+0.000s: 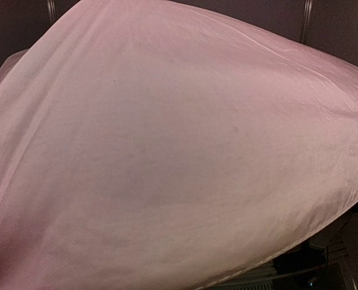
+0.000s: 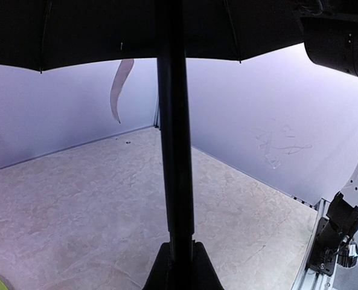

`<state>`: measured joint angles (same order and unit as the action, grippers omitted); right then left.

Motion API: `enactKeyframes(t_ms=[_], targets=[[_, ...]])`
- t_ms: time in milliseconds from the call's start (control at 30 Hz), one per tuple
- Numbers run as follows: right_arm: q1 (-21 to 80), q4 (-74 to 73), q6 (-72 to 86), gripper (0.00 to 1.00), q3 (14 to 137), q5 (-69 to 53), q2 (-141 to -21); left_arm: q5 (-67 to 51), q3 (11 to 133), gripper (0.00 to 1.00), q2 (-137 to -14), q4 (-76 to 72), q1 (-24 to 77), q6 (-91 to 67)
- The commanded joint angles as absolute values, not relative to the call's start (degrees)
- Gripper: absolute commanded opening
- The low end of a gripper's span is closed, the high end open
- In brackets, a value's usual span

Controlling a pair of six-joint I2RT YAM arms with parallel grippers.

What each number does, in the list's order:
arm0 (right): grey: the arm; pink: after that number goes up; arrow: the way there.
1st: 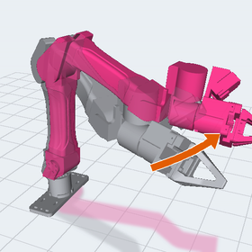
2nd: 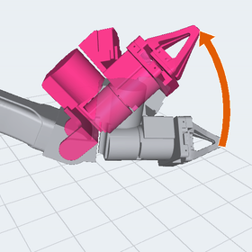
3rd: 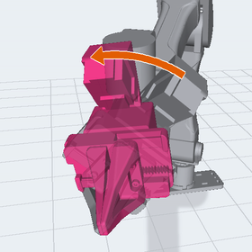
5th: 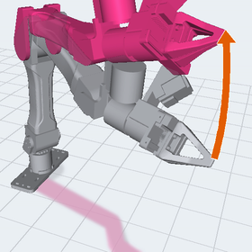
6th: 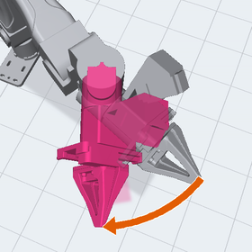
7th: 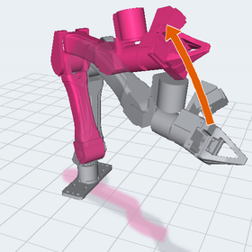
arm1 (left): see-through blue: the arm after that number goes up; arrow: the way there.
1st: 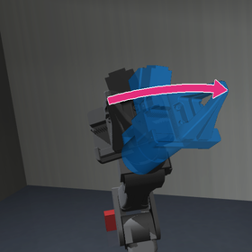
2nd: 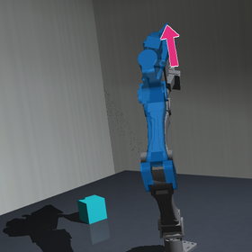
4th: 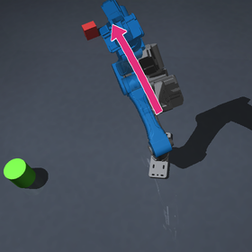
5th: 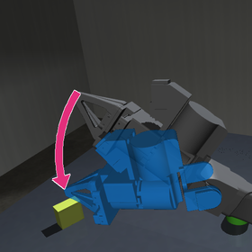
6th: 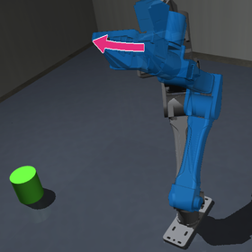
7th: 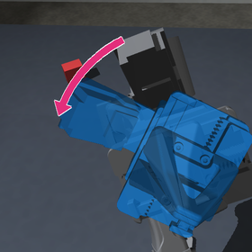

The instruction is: Put away the umbrella

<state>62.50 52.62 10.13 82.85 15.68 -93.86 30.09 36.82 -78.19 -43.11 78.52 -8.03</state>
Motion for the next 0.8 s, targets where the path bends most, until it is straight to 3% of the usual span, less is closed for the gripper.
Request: enactKeyframes(t_ms=[0,67,167,200,267,400,767], targets=[[61.53,51.36,7.96,0.0,82.87,14.82,-93.02,28.77,36.93,0.0,-76.36,-48.37,79.37,-4.53],[61.52,50.57,7.86,0.01,82.74,14.49,-92.88,26.76,35.98,0.0,-75.13,-49.97,79.29,-4.21],[61.52,49.91,6.72,0.41,81.8,12.18,-92.49,20.14,33.53,0.0,-72.67,-53.77,78.68,-5.27],[61.52,50.41,6.45,0.5,81.12,10.94,-92.12,17.98,32.78,0.0,-71.8,-55.26,78.5,-5.92],[61.47,51.08,6.03,0.59,79.85,8.59,-91.31,14.11,31.26,0.0,-70.46,-58.21,78.16,-6.63],[61.36,50.65,6.13,0.64,78.15,4.8,-90.08,9.58,30.67,0.0,-68.78,-60.06,77.71,-7.04],[61.39,46.76,8.93,0.58,75.18,-5.39,-88.52,-0.16,28.96,0.0,-67.36,-64.63,72.05,-16.65]])
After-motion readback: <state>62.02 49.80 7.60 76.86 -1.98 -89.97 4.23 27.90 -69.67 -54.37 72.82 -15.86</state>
